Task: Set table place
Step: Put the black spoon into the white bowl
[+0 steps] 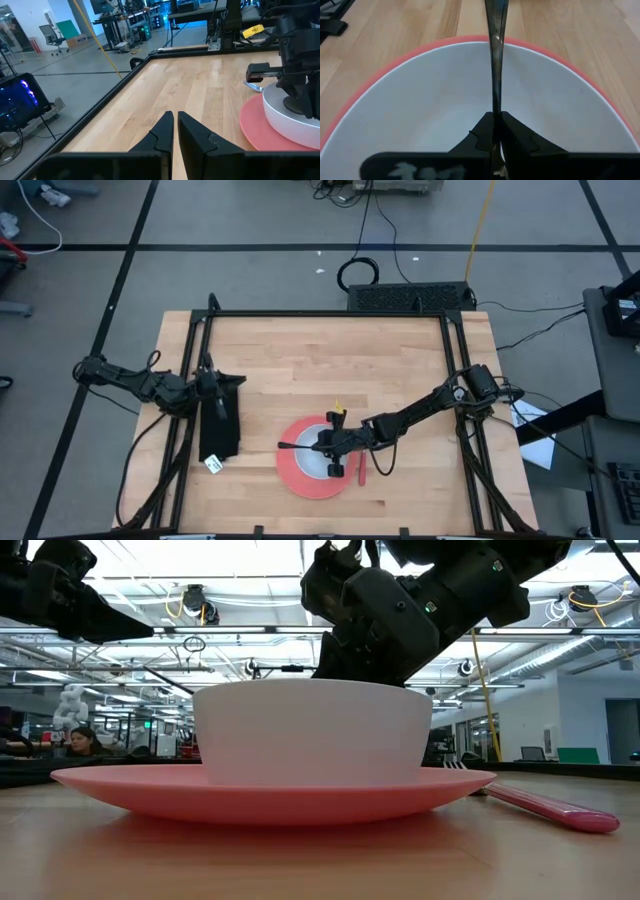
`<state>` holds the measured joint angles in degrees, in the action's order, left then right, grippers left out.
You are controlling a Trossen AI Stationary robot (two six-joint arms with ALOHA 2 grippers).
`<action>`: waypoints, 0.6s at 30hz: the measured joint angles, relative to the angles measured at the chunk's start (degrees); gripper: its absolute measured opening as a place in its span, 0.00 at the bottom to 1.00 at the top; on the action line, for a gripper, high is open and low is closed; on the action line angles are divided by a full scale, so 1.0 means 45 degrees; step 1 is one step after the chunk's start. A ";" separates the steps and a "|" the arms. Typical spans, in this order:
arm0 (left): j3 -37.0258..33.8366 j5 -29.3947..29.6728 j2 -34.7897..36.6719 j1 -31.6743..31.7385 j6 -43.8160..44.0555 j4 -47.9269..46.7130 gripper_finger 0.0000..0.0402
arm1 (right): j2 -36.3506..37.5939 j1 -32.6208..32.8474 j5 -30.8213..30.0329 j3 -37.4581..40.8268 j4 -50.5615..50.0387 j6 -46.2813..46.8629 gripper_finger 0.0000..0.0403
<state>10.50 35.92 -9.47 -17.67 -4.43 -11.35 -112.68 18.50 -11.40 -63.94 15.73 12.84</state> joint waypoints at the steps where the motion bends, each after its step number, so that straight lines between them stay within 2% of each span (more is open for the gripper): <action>1: 0.0000 -0.0004 -0.0002 0.0003 0.0000 0.0000 0.08 | 0.0000 0.0000 0.0000 0.0000 -0.0005 0.0026 0.04; 18: 0.0000 -0.0005 0.0000 0.0000 0.0000 0.0005 0.08 | 0.0000 0.0000 0.0272 0.0000 -0.0010 0.0327 0.09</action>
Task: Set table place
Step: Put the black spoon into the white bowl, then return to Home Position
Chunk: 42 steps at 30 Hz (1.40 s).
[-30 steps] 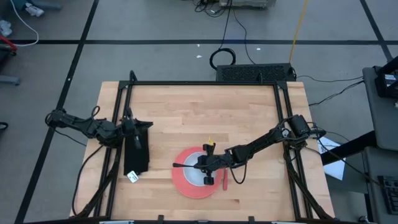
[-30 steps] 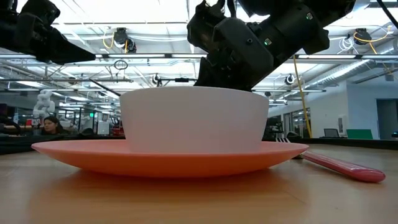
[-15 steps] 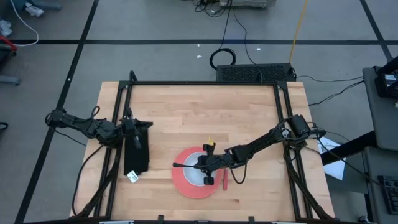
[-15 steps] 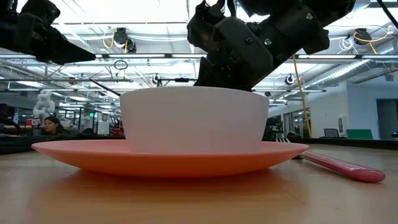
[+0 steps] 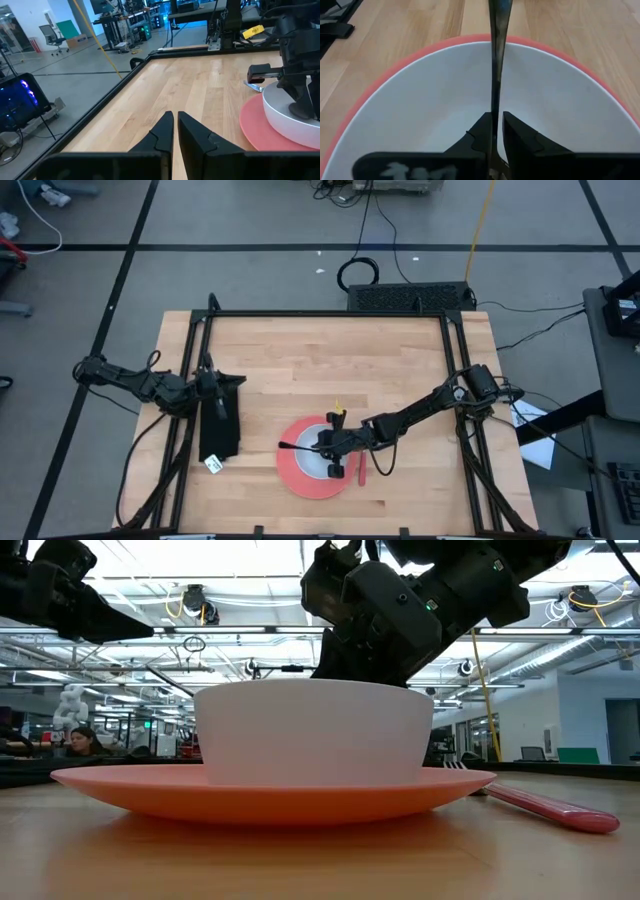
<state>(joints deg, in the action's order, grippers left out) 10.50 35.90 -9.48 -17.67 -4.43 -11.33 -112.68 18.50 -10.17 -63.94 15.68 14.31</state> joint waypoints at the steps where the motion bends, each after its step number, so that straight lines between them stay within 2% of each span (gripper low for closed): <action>1: 0.0000 0.0005 0.0000 0.0003 0.0005 -0.0004 0.08 | 0.0000 0.0000 0.0000 0.0000 0.0000 0.0004 0.09; 17: 0.0000 0.0005 0.0000 0.0003 0.0005 -0.0005 0.08 | 0.0169 0.0000 -0.0005 0.0000 0.0651 -0.0452 0.09; 23: 0.0000 0.0008 -0.0005 0.0005 -0.0024 0.0117 0.08 | 0.0789 0.0024 -0.0005 0.0004 -0.0086 -0.1120 0.08; 30: 0.0000 0.0015 -0.0005 0.0005 -0.0432 0.0441 0.08 | 0.2022 -0.0039 -0.0038 0.0357 -0.0581 -0.2142 0.01; 34: 0.0000 -0.0053 0.0003 0.0004 -0.0715 0.0677 0.08 | 0.3189 -0.0376 -0.0044 0.1498 -0.0025 -0.2331 0.00; 42: -0.0005 -0.1292 0.0024 0.0001 -0.1591 0.1587 0.01 | 0.6278 -0.0945 -0.0128 0.5966 0.4295 -0.2136 0.00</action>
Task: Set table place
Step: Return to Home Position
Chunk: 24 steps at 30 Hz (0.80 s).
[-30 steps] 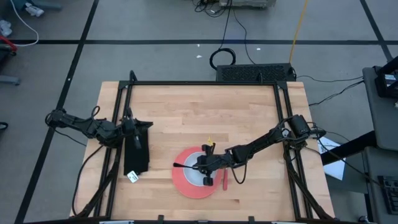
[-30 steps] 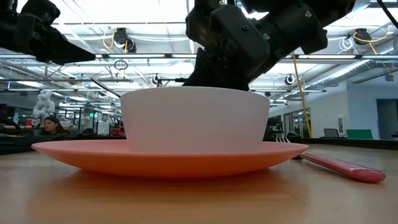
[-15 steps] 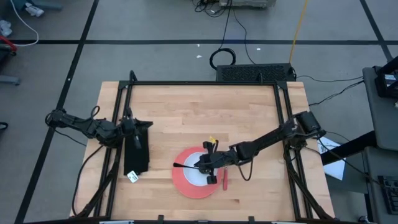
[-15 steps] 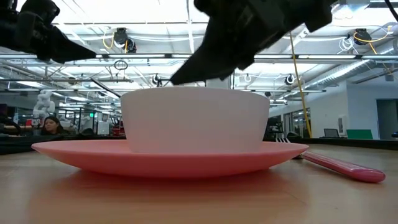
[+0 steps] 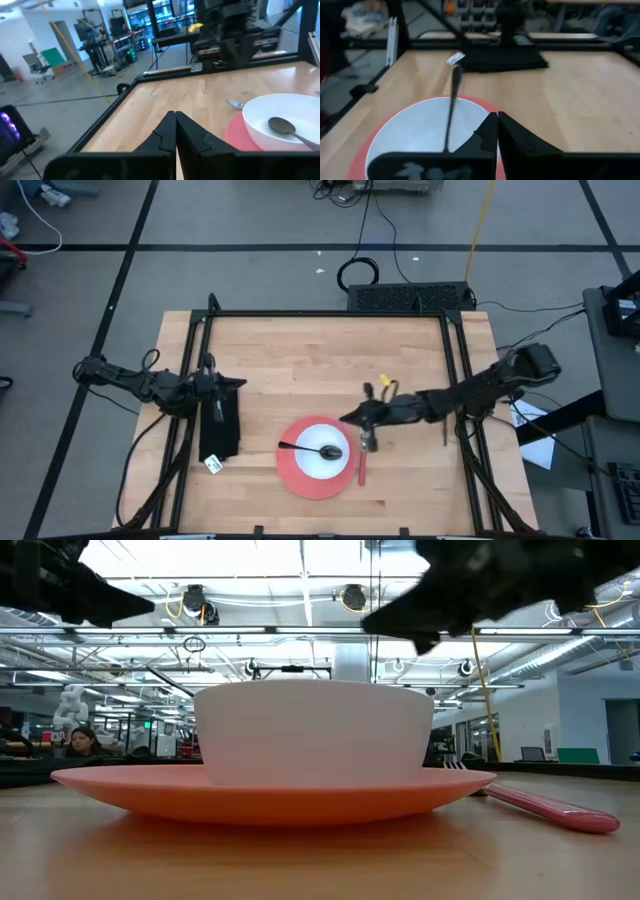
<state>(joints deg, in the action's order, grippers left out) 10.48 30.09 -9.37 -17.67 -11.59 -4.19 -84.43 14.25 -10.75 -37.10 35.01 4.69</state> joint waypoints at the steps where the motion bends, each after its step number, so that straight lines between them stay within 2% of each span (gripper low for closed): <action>1: 0.0000 -0.0024 0.0000 0.0003 -0.0096 0.0033 0.01 | 0.0405 -0.0007 -0.0187 0.0511 0.0393 0.0113 0.00; 9: 0.0000 -0.0122 0.0000 0.0003 -0.0357 0.0390 0.01 | 0.3854 0.0014 -0.0348 0.3883 0.2390 -0.0006 0.00; 16: 0.0000 -0.1954 0.0000 -0.0005 -0.0506 0.1203 0.01 | 0.6349 0.0017 -0.0752 0.5621 0.2694 -0.0200 0.00; 21: 0.0000 -0.1975 0.0000 0.0003 -0.0702 0.1396 0.00 | 0.7873 0.0017 -0.1037 0.6591 0.2652 -0.0244 0.00; 24: 0.0000 -0.1354 0.0000 -0.0001 -0.0784 0.1474 0.02 | 0.8553 0.0003 -0.1219 0.7074 0.2666 -0.0328 0.00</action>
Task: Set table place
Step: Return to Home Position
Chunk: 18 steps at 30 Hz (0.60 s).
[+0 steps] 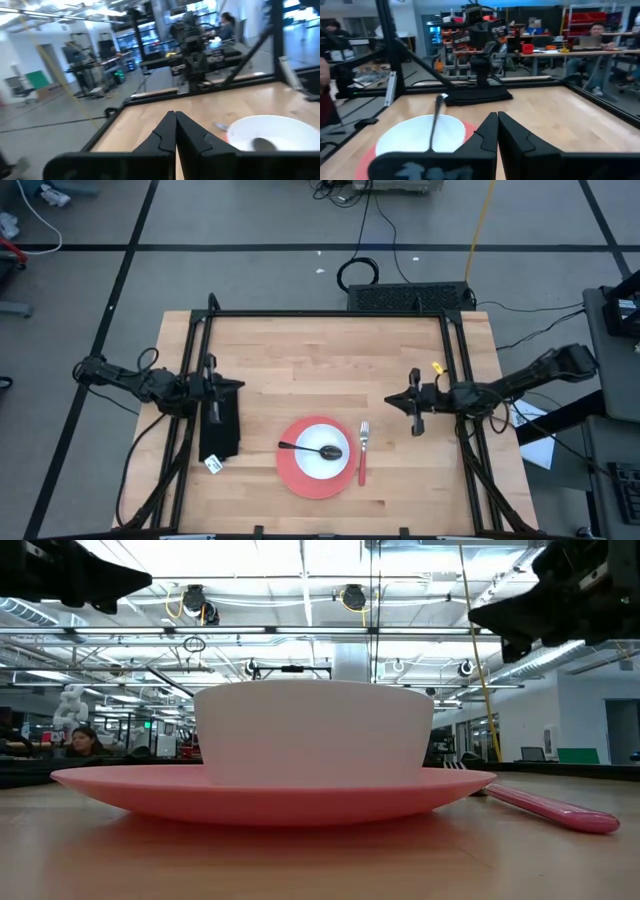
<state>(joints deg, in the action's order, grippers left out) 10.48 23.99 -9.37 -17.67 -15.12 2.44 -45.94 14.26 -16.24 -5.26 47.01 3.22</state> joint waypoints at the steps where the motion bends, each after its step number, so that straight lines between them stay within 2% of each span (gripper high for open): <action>1: 0.0000 0.0249 0.0000 0.0000 -0.0072 0.0041 0.02 | 0.0220 -0.0005 -0.0085 0.0167 -0.0009 -0.0018 0.00; 4: 0.0000 0.0721 0.0005 0.0005 -0.0225 0.0099 0.03 | 0.0843 -0.0091 -0.0129 0.0544 -0.0060 -0.0084 0.00; 9: 0.0004 0.0766 0.0004 0.0005 -0.0253 0.0067 0.01 | 0.1596 -0.0507 -0.0113 0.0864 -0.0107 0.0056 0.00; 14: 0.0002 0.0758 0.0005 0.0060 -0.0497 -0.0153 0.03 | 0.1793 -0.0981 -0.0061 0.0883 -0.0533 -0.0008 0.00; 18: 0.0001 0.0771 0.0005 0.0621 -0.0730 -0.0142 0.02 | 0.1795 -0.1576 0.0026 0.0895 -0.1110 0.0135 0.00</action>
<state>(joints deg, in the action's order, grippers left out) 10.48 27.46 -9.34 -14.88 -18.40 1.80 -37.87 7.17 -16.12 -1.23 42.02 3.83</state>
